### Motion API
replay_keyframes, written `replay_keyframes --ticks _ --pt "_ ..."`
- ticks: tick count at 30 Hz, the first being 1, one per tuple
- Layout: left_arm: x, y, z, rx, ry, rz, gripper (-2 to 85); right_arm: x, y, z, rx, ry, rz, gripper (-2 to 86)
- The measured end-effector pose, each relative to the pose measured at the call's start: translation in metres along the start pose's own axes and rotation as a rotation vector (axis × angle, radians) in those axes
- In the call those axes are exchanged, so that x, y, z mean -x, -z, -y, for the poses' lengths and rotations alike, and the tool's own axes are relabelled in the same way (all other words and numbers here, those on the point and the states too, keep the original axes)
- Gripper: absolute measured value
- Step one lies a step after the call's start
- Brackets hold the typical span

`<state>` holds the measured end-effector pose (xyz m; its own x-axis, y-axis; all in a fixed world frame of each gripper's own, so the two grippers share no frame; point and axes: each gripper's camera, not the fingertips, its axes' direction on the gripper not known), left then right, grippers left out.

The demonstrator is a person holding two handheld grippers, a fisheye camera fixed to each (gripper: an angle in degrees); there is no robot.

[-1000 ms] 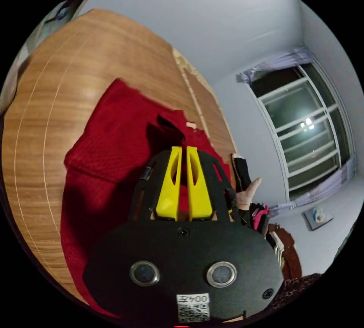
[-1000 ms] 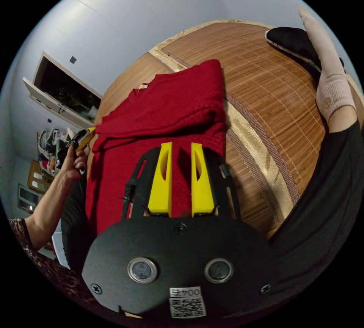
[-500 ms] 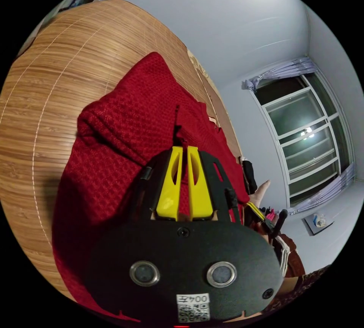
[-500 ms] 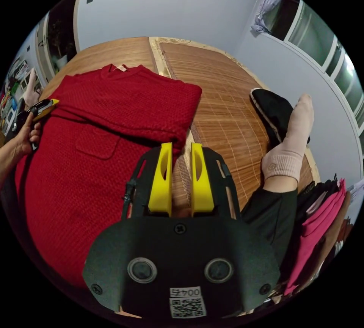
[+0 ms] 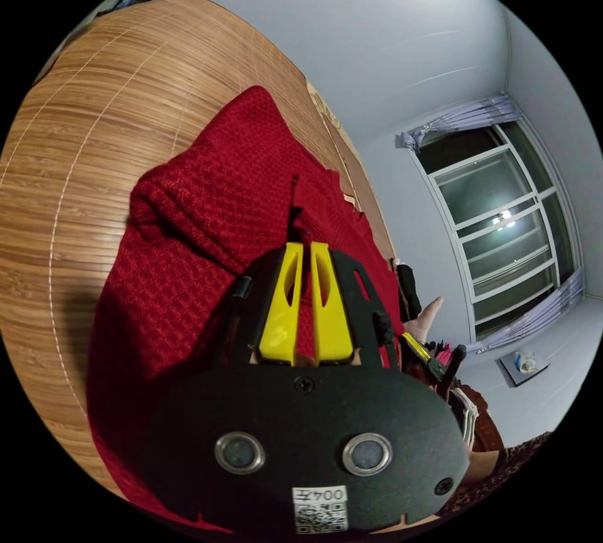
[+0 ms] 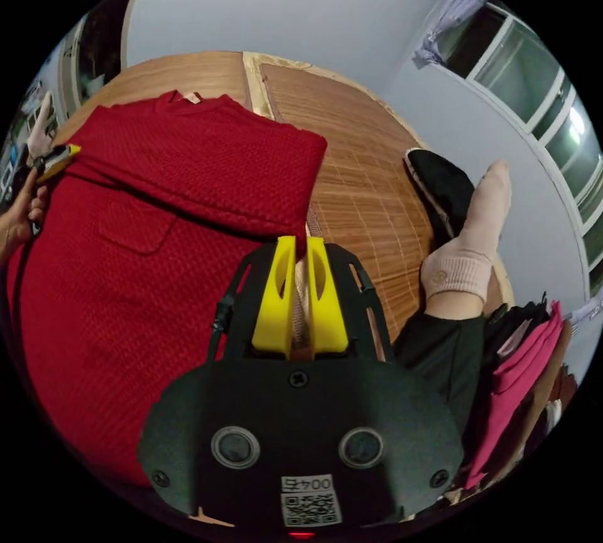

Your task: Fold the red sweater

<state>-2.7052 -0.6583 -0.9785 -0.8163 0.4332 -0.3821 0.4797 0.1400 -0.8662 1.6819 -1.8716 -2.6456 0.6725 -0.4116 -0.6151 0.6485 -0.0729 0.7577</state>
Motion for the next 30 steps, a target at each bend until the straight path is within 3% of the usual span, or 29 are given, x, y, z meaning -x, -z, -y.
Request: replay_keyframes --ticks 3,7,12,16,23,30 --pt "0.002 0.000 0.001 0.000 -0.002 -0.005 2.3 -0.047 0.012 -0.008 0.012 -0.170 0.204 4.3" --pt "0.005 0.001 0.003 -0.002 0.000 -0.017 2.4 -0.101 0.023 -0.030 -0.023 -0.409 0.307 3.7" --pt "0.006 0.002 0.006 -0.003 -0.006 -0.015 2.6 -0.149 -0.011 -0.053 -0.068 -0.661 0.751 12.3" --pt "0.006 0.003 0.007 -0.004 -0.007 -0.012 2.6 -0.137 -0.023 -0.046 -0.003 -0.611 0.771 11.9" --pt "0.005 0.006 0.010 -0.001 -0.010 -0.006 2.5 -0.109 -0.009 -0.028 0.060 -0.389 0.462 5.6" --pt "0.003 0.009 0.010 0.001 -0.007 -0.006 2.5 -0.108 0.020 -0.039 -0.014 -0.436 0.390 7.7"
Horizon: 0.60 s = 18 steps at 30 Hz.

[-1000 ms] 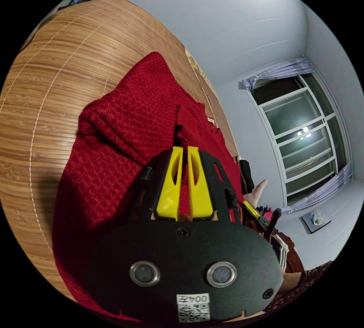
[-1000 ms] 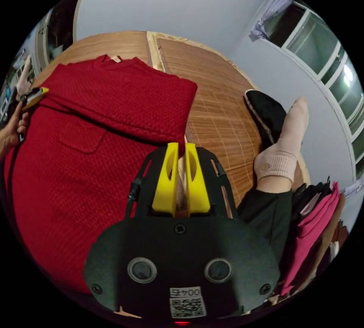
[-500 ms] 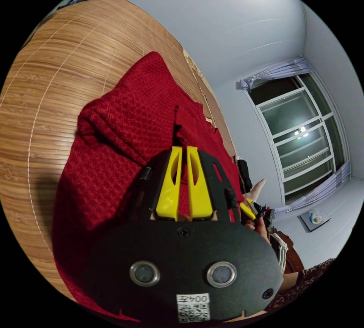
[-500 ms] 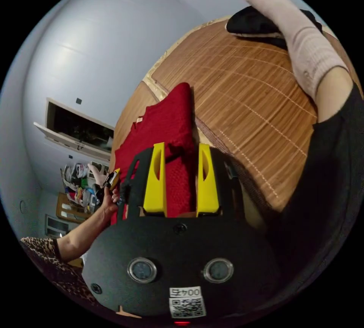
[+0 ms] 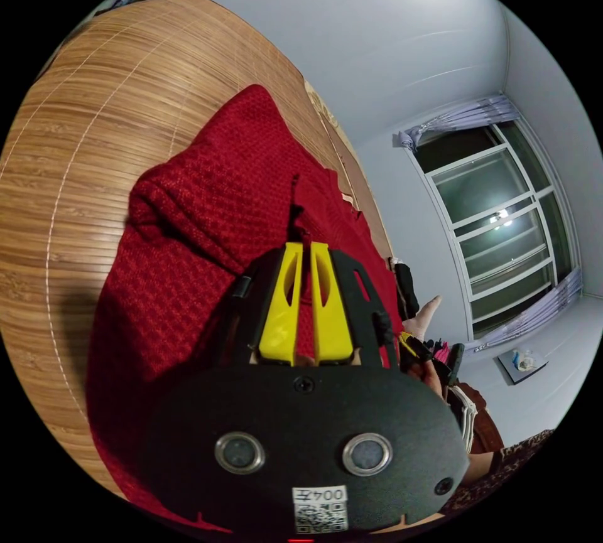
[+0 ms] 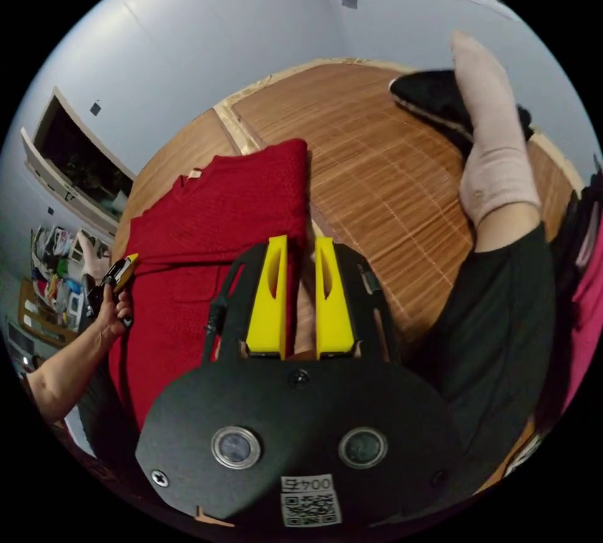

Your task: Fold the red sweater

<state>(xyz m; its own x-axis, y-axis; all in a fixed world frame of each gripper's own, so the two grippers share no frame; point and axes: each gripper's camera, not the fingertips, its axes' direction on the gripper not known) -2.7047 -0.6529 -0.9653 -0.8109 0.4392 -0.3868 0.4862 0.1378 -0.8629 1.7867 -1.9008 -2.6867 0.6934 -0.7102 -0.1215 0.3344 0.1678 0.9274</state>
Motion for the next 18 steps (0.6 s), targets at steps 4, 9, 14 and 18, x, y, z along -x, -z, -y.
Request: replay_keyframes --ticks 4,9,14,18 --pt "-0.002 0.002 -0.001 -0.002 -0.001 -0.003 2.5 0.032 0.034 -0.007 -0.181 0.120 -0.045 8.6" --pt "-0.007 0.003 -0.005 -0.003 -0.003 0.001 2.5 0.073 0.006 -0.011 -0.149 0.242 -0.061 9.7" --pt "-0.012 0.005 -0.010 -0.002 0.005 0.004 2.0 0.087 -0.036 -0.015 0.005 0.297 -0.127 11.3" --pt "-0.033 0.026 -0.018 -0.024 -0.011 0.025 1.8 0.096 -0.042 -0.018 0.026 0.323 -0.131 11.4"
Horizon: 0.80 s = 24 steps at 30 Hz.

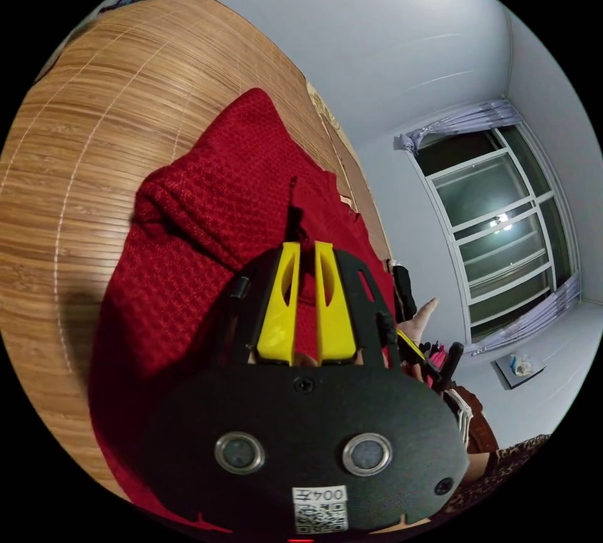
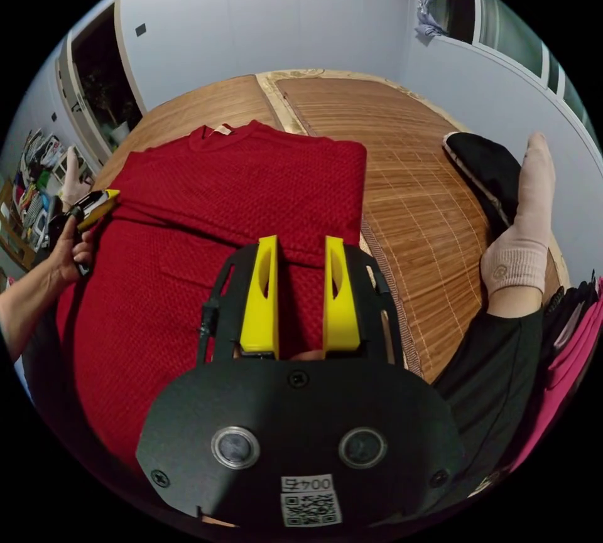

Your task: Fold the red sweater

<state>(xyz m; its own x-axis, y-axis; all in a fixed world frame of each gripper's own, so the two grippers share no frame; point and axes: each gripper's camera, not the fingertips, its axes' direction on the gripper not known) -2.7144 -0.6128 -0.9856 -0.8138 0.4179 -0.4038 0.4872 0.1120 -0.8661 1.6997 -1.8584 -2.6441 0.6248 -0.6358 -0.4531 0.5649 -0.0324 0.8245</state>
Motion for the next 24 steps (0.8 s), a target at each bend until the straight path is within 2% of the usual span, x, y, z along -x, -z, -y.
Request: replay_keyframes --ticks 3,6,10,15,21,24 --pt "-0.040 0.023 0.005 -0.050 -0.156 0.020 1.9 0.005 -0.001 0.000 0.006 0.004 -0.006 11.3" --pt "-0.079 0.010 0.035 -0.022 -0.295 0.092 2.2 0.007 -0.001 0.000 0.007 0.000 -0.006 11.2" --pt "-0.107 -0.035 0.078 0.053 -0.324 0.129 3.3 0.008 -0.001 -0.001 0.002 -0.005 0.004 11.2" --pt "-0.127 -0.126 0.103 0.220 -0.340 0.281 6.5 0.006 -0.001 -0.004 -0.004 -0.034 0.017 10.2" --pt "-0.151 -0.186 0.098 0.272 -0.438 0.548 6.1 0.011 -0.002 -0.006 -0.003 -0.031 0.011 10.0" --pt "-0.143 -0.185 0.096 0.244 -0.424 0.561 4.1 0.012 -0.002 -0.007 -0.003 -0.033 0.013 10.0"
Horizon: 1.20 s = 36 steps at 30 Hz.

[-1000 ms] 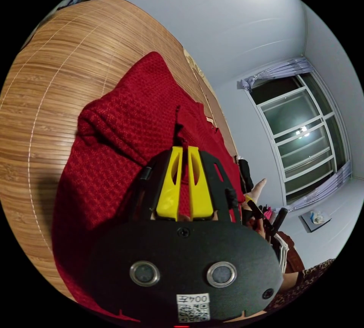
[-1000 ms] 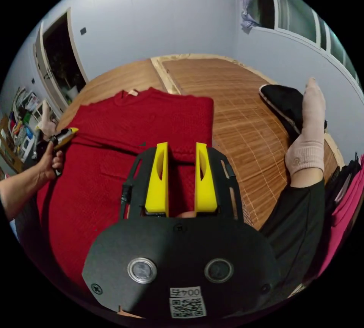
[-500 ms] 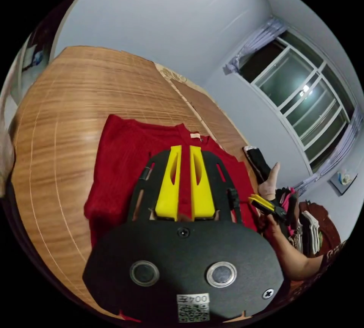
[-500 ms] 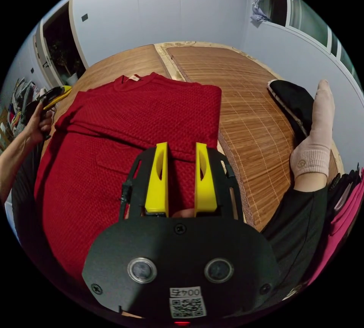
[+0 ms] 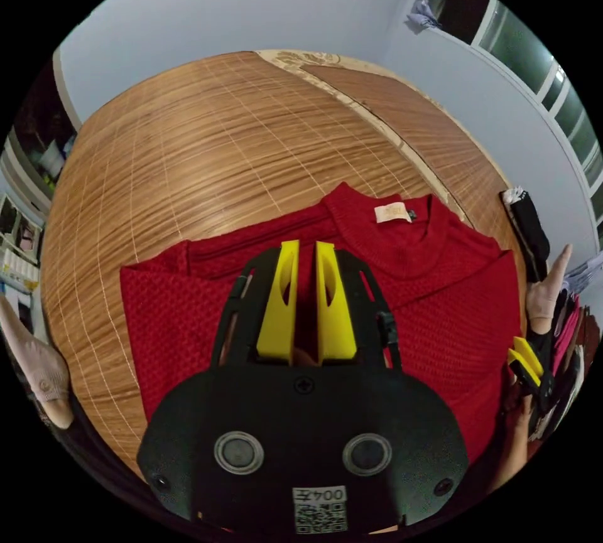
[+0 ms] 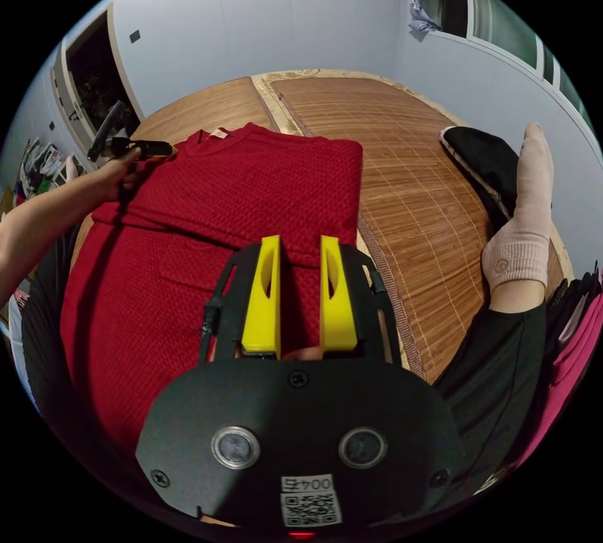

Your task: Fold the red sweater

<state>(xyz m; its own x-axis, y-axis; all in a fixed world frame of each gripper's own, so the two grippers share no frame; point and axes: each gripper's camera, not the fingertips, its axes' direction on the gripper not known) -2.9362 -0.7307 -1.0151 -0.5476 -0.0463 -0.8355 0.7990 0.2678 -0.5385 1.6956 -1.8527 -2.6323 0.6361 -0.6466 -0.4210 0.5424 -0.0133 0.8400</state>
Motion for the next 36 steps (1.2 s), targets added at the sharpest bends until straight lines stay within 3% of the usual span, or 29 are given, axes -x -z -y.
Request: replay_keyframes --ticks 8,15,18,24,28,36 --pt "0.034 0.022 -0.031 -0.062 0.091 -0.237 4.8 0.001 0.000 -0.005 -0.007 -0.012 0.005 9.3" --pt "0.066 0.065 -0.134 -0.141 0.050 -0.042 7.7 0.006 0.001 -0.008 -0.008 -0.005 -0.012 9.5" --pt "0.097 0.061 -0.148 -0.165 0.144 -0.167 6.0 0.006 0.001 -0.010 -0.012 -0.010 -0.007 9.5" --pt "0.089 0.045 -0.152 -0.098 0.129 -0.093 2.6 0.006 0.001 -0.013 -0.013 -0.018 -0.008 9.0" --pt "0.100 0.043 -0.155 -0.083 0.146 -0.160 2.8 0.010 0.000 -0.015 -0.011 -0.008 -0.027 9.3" --pt "0.091 0.122 -0.257 -0.125 0.003 -0.144 8.1 -0.010 0.043 -0.050 -0.102 -0.171 0.110 12.3"
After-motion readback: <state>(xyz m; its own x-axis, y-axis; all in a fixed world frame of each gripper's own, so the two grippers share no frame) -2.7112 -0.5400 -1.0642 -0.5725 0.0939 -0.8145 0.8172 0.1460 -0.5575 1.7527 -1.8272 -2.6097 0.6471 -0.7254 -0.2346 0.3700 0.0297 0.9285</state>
